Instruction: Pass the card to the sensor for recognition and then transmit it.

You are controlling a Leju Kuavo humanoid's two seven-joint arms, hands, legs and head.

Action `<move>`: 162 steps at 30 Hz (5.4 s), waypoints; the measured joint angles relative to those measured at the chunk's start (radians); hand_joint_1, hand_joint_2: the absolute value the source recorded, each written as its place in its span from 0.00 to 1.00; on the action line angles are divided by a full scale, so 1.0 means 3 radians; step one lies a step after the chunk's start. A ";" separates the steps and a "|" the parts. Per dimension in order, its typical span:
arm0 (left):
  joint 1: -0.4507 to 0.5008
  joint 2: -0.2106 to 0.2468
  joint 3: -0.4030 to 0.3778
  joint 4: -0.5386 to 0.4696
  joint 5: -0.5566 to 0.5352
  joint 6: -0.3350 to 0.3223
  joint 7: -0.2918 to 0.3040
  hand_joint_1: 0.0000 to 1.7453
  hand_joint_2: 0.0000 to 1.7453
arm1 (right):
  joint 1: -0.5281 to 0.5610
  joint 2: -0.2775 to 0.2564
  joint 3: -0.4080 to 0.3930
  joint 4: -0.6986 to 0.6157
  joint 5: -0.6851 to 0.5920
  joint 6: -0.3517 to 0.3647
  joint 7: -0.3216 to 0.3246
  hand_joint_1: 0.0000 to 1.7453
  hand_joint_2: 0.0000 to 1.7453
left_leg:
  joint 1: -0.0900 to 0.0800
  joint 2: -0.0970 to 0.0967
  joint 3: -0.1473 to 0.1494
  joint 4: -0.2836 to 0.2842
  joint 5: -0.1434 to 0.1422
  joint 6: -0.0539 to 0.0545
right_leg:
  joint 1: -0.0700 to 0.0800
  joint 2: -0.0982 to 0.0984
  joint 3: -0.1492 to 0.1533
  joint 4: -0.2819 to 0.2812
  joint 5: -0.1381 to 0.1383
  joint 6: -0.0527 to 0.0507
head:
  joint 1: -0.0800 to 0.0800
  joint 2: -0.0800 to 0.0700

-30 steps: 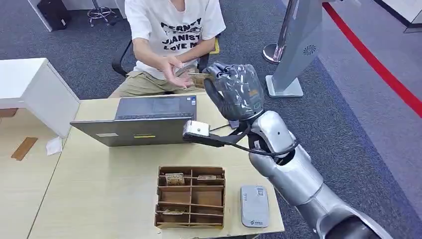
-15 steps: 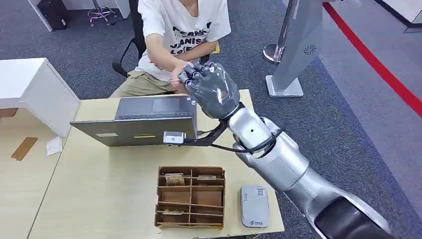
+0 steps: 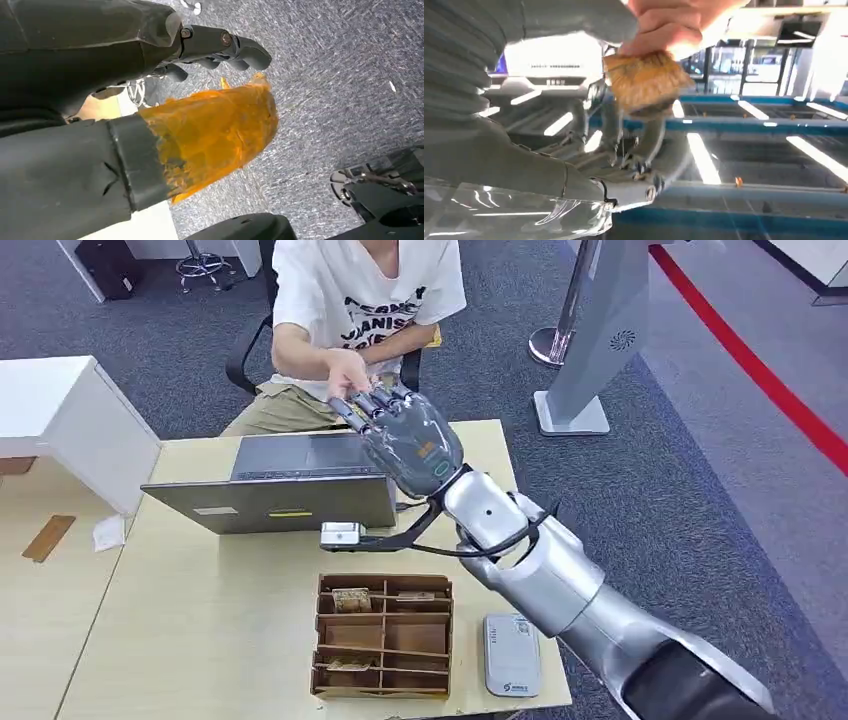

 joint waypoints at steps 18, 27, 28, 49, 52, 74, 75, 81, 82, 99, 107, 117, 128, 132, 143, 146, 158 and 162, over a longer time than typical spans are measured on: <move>0.0176 0.0004 0.0056 0.0000 0.0304 0.0076 -0.0127 0.00 0.00 | 0.1072 0.0102 -0.0811 -0.1284 -0.3248 0.0634 -0.0534 0.00 1.00 | 0.0000 0.0000 -0.0004 0.0000 -0.0002 0.0000 | 0.0000 -0.0002 -0.0004 -0.0003 -0.0002 0.0003 | 0.0001 0.0000; 0.0278 0.0017 0.0178 0.0000 0.0485 0.0104 -0.0219 0.00 0.00 | 0.1773 0.0036 -0.1000 -0.1723 -0.4276 0.0990 -0.0740 0.00 1.00 | 0.0000 -0.0001 -0.0006 0.0000 -0.0006 0.0002 | 0.0000 -0.0002 -0.0006 -0.0003 -0.0007 0.0004 | 0.0003 0.0000; 0.0291 0.0018 0.0198 0.0000 0.0504 0.0108 -0.0237 0.00 0.00 | 0.1848 0.0022 -0.1011 -0.1748 -0.4287 0.1008 -0.0776 0.00 1.00 | 0.0000 0.0000 -0.0006 -0.0001 -0.0008 0.0004 | 0.0000 -0.0001 -0.0006 -0.0003 -0.0007 0.0004 | 0.0001 0.0000; 0.0352 0.0045 0.0366 0.0000 0.0539 0.0125 -0.0292 0.00 0.00 | 0.2652 -0.0088 -0.1019 -0.1692 -0.5404 0.2303 -0.0868 0.00 0.00 | 0.0000 0.0000 -0.0007 -0.0001 -0.0008 0.0004 | 0.0000 -0.0001 -0.0006 -0.0004 -0.0007 0.0004 | 0.0000 0.0000; 0.0352 0.0050 0.0366 0.0000 0.0514 0.0118 -0.0306 0.00 0.00 | 0.2676 -0.0129 -0.0987 -0.1676 -0.5531 0.2570 -0.0910 0.00 0.00 | 0.0000 0.0001 -0.0007 -0.0001 -0.0008 0.0004 | 0.0000 -0.0001 -0.0006 -0.0004 -0.0007 0.0004 | 0.0001 0.0000; 0.0345 0.0103 0.0334 0.0000 0.0406 0.0067 -0.0315 0.00 0.00 | 0.2722 -0.0359 -0.0769 -0.1598 -0.5321 0.3431 -0.1305 0.00 0.00 | 0.0000 0.0001 -0.0006 -0.0001 -0.0008 0.0004 | 0.0000 -0.0001 -0.0006 -0.0004 -0.0007 0.0004 | 0.0001 0.0000; 0.0345 0.0104 0.0334 0.0000 0.0406 0.0067 -0.0317 0.00 0.00 | 0.2723 -0.0362 -0.0769 -0.1595 -0.5321 0.3431 -0.1305 0.00 0.00 | 0.0000 0.0001 -0.0006 -0.0001 -0.0008 0.0004 | 0.0000 -0.0001 -0.0006 -0.0004 -0.0007 0.0004 | 0.0001 0.0000; 0.0345 0.0109 0.0334 0.0000 0.0406 0.0067 -0.0315 0.00 0.00 | 0.2725 -0.0374 -0.0759 -0.1586 -0.5321 0.3433 -0.1305 0.00 0.00 | 0.0000 0.0001 -0.0006 -0.0001 -0.0008 0.0004 | 0.0000 -0.0001 -0.0006 -0.0004 -0.0007 0.0004 | 0.0001 0.0000; 0.0345 0.0109 0.0334 0.0000 0.0406 0.0067 -0.0315 0.00 0.00 | 0.2725 -0.0375 -0.0757 -0.1586 -0.5321 0.3433 -0.1305 0.00 0.00 | 0.0000 0.0001 -0.0006 -0.0001 -0.0008 0.0004 | 0.0000 -0.0001 -0.0006 -0.0004 -0.0007 0.0004 | 0.0001 0.0000; 0.0345 0.0111 0.0334 0.0000 0.0406 0.0067 -0.0317 0.00 0.00 | 0.2726 -0.0385 -0.0748 -0.1583 -0.5324 0.3433 -0.1306 0.00 1.00 | 0.0000 0.0001 -0.0006 -0.0001 -0.0008 0.0004 | 0.0000 -0.0001 -0.0006 -0.0004 -0.0007 0.0004 | 0.0001 0.0000; 0.0348 0.0111 0.0334 0.0000 0.0431 0.0069 -0.0315 0.00 0.00 | 0.2726 -0.0385 -0.0750 -0.1587 -0.5075 0.2993 -0.1294 0.00 1.00 | 0.0000 0.0001 -0.0007 -0.0001 -0.0008 0.0004 | 0.0000 -0.0001 -0.0006 -0.0004 -0.0007 0.0004 | 0.0001 0.0000; 0.0349 0.0111 0.0334 0.0000 0.0449 0.0070 -0.0315 0.00 0.00 | 0.2727 -0.0385 -0.0750 -0.1597 -0.4927 0.2845 -0.1296 0.00 1.00 | 0.0000 0.0001 -0.0007 -0.0001 -0.0008 0.0004 | 0.0000 -0.0001 -0.0006 -0.0004 -0.0007 0.0004 | 0.0001 0.0000; 0.0354 0.0092 0.0342 0.0000 0.0484 0.0071 -0.0309 0.00 0.00 | 0.2623 -0.0379 -0.0441 -0.1792 -0.2518 0.0272 -0.1123 0.08 1.00 | 0.0000 0.0001 -0.0007 -0.0001 -0.0008 0.0004 | 0.0000 -0.0001 -0.0006 -0.0004 -0.0007 0.0004 | 0.0001 0.0000; 0.0355 0.0090 0.0342 0.0000 0.0476 0.0071 -0.0309 0.00 0.00 | 0.2594 -0.0379 -0.0389 -0.1792 -0.2225 0.0018 -0.1077 1.00 1.00 | 0.0000 0.0001 -0.0007 -0.0001 -0.0008 0.0004 | 0.0000 -0.0001 -0.0005 -0.0004 -0.0007 0.0004 | 0.0001 0.0000; 0.0354 0.0076 0.0342 0.0000 0.0445 0.0075 -0.0306 0.00 0.00 | 0.2437 -0.0383 -0.0224 -0.1747 -0.1590 -0.0263 -0.0901 1.00 1.00 | 0.0000 0.0001 -0.0007 -0.0001 -0.0008 0.0004 | 0.0000 0.0000 -0.0006 -0.0004 -0.0007 0.0004 | 0.0001 0.0000; 0.0353 0.0075 0.0342 0.0000 0.0435 0.0075 -0.0306 0.00 0.00 | 0.2377 -0.0388 -0.0174 -0.1712 -0.1398 -0.0331 -0.0815 1.00 1.00 | 0.0000 0.0002 -0.0007 -0.0001 -0.0008 0.0004 | 0.0000 0.0000 -0.0006 -0.0004 -0.0007 0.0004 | 0.0000 0.0000; 0.0353 0.0065 0.0342 0.0000 0.0421 0.0080 -0.0303 0.00 0.00 | 0.2125 -0.0434 -0.0052 -0.1401 -0.0857 -0.0442 -0.0403 0.35 1.00 | 0.0000 0.0001 -0.0007 -0.0001 -0.0008 0.0004 | 0.0000 0.0000 -0.0006 -0.0004 -0.0007 0.0004 | 0.0000 0.0000; 0.0353 0.0062 0.0342 0.0000 0.0421 0.0080 -0.0301 0.00 0.00 | 0.2062 -0.0435 -0.0032 -0.1307 -0.0802 -0.0440 -0.0360 0.70 1.00 | 0.0000 0.0001 -0.0007 -0.0001 -0.0008 0.0004 | 0.0000 0.0000 -0.0006 -0.0004 -0.0007 0.0004 | 0.0001 0.0000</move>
